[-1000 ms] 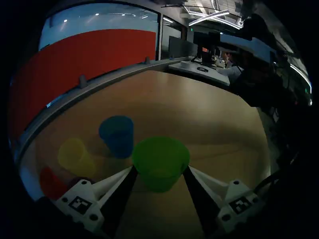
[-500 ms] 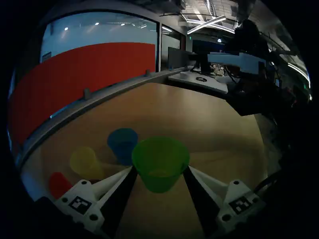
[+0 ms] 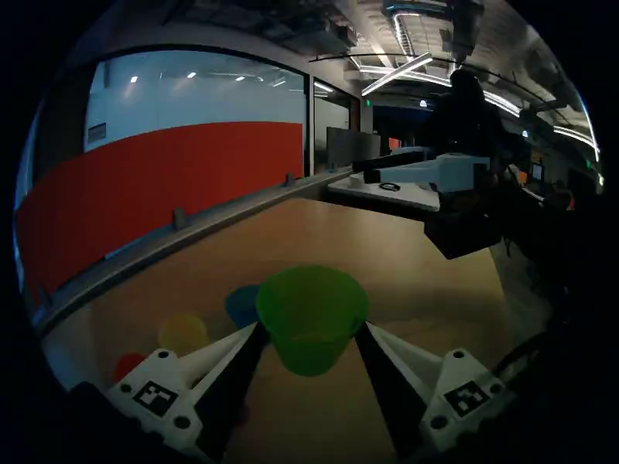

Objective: Pour water

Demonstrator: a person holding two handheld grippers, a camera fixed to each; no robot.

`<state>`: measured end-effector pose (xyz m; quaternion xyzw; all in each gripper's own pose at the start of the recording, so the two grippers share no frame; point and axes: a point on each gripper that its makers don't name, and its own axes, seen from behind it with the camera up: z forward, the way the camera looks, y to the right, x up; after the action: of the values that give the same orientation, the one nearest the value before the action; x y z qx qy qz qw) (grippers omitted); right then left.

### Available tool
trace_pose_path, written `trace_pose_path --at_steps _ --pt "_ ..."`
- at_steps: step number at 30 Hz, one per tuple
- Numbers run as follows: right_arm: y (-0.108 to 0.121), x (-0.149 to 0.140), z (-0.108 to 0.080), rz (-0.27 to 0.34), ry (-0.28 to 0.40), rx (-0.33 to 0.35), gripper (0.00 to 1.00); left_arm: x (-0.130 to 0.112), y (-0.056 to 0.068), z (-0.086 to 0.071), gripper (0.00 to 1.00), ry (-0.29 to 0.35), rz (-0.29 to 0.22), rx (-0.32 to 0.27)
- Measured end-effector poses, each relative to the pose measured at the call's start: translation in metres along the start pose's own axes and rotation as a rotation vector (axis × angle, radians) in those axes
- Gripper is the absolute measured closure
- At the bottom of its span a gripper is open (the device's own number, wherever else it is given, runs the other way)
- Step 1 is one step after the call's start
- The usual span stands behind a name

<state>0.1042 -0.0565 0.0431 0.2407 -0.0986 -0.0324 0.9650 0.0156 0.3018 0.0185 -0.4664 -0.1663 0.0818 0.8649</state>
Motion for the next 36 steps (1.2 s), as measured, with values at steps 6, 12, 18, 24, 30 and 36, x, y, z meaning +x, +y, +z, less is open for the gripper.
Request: trace_pose_path --at_steps 6,12,18,24,30,36 --pt "-0.004 -0.001 0.006 -0.006 -0.008 0.011 0.01 0.006 -0.001 -0.013 0.18 0.039 0.007 0.015" --pt "-0.007 -0.002 0.013 -0.021 -0.019 0.021 0.01 0.012 -0.006 -0.027 0.18 0.081 -0.003 0.029" --pt "-0.009 -0.006 0.021 -0.028 -0.037 0.029 0.01 0.021 -0.013 -0.042 0.18 0.128 -0.004 0.054" --pt "-0.011 -0.01 0.029 -0.032 -0.051 0.036 0.01 0.029 -0.019 -0.057 0.18 0.179 -0.004 0.076" --pt "-0.015 -0.014 0.038 -0.038 -0.065 0.047 0.01 0.039 -0.023 -0.071 0.18 0.231 -0.01 0.091" --pt "-0.021 -0.017 0.047 -0.04 -0.076 0.063 0.01 0.043 -0.026 -0.083 0.18 0.255 -0.023 0.101"
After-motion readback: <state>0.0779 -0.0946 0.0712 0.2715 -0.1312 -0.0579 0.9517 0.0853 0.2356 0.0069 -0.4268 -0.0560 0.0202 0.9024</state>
